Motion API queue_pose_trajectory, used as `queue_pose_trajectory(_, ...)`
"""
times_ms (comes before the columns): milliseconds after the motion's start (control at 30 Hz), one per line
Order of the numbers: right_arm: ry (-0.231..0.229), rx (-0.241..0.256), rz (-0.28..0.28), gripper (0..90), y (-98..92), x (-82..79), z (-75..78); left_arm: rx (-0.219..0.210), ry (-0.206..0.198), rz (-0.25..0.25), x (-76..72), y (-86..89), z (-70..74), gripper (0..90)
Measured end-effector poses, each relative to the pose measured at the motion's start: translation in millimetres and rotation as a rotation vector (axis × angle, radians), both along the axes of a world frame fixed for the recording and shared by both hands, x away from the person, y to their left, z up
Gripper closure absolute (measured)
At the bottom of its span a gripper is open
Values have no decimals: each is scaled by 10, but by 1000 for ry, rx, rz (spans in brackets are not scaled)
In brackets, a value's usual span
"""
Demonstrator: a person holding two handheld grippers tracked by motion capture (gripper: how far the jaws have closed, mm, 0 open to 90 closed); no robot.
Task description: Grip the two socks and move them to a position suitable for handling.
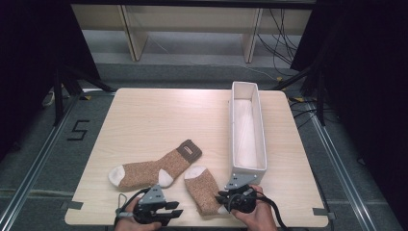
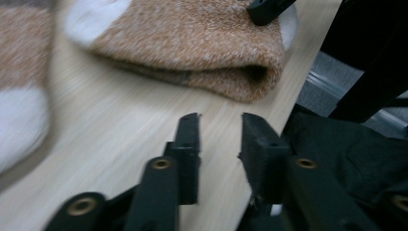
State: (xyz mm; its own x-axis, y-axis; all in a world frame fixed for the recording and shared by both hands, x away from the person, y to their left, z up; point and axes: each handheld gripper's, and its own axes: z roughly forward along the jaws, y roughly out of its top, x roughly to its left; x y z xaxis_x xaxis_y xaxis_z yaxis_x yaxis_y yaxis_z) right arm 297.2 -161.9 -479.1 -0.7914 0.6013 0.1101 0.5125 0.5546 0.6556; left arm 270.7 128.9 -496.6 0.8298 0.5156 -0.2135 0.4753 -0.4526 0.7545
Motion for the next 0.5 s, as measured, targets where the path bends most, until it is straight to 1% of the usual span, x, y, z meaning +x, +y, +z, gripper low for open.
queue_pose_trajectory(33, -9, 3, 10, 759, -5, 6, 16, 5, -11, -11, 70, -89, -6, 750)
queue_pose_trajectory(67, -13, 10, 3, 759, -13, -2, 32, 5, -11, -11, 70, -89, -6, 782)
queue_pose_trajectory(100, -19, 24, 0, 753, -24, 0, 34, 9, -25, -10, 149, -125, 0, 802)
queue_pose_trajectory(133, 3, 22, 5, 750, -41, 1, 54, 11, -31, -4, 178, -136, 9, 829)
queue_pose_trajectory(167, -10, 31, 9, 741, -57, 12, 57, -4, -28, -8, 204, -149, 15, 853)
queue_pose_trajectory(200, -10, 31, 9, 741, -57, 12, 57, -4, -28, -8, 204, -149, 15, 866)
queue_pose_trajectory(233, -21, 50, 2, 730, -79, 17, 69, -17, -37, -9, 244, -181, 30, 877)
queue_pose_trajectory(267, -21, 50, 2, 730, -79, 17, 69, -17, -37, -9, 244, -181, 30, 885)
queue_pose_trajectory(300, -14, 50, -4, 730, -131, 11, 121, -8, -24, -8, 290, -214, 27, 887)
queue_pose_trajectory(333, -14, 50, -4, 730, -131, 11, 121, -8, -24, -8, 290, -214, 27, 888)
queue_pose_trajectory(367, -12, 45, -4, 731, -155, 11, 135, -10, -12, -9, 315, -235, 10, 888)
queue_pose_trajectory(400, -4, 34, -20, 756, -204, -5, 135, 9, -5, -14, 364, -298, -27, 891)
queue_pose_trajectory(433, 9, 14, -24, 775, -221, -17, 116, 19, -5, -16, 391, -337, -46, 891)
queue_pose_trajectory(467, 9, 14, -24, 775, -221, -17, 116, 19, -5, -16, 391, -337, -46, 892)
queue_pose_trajectory(500, 32, 0, -12, 820, -230, -37, 37, 40, -9, -9, 453, -415, -72, 892)
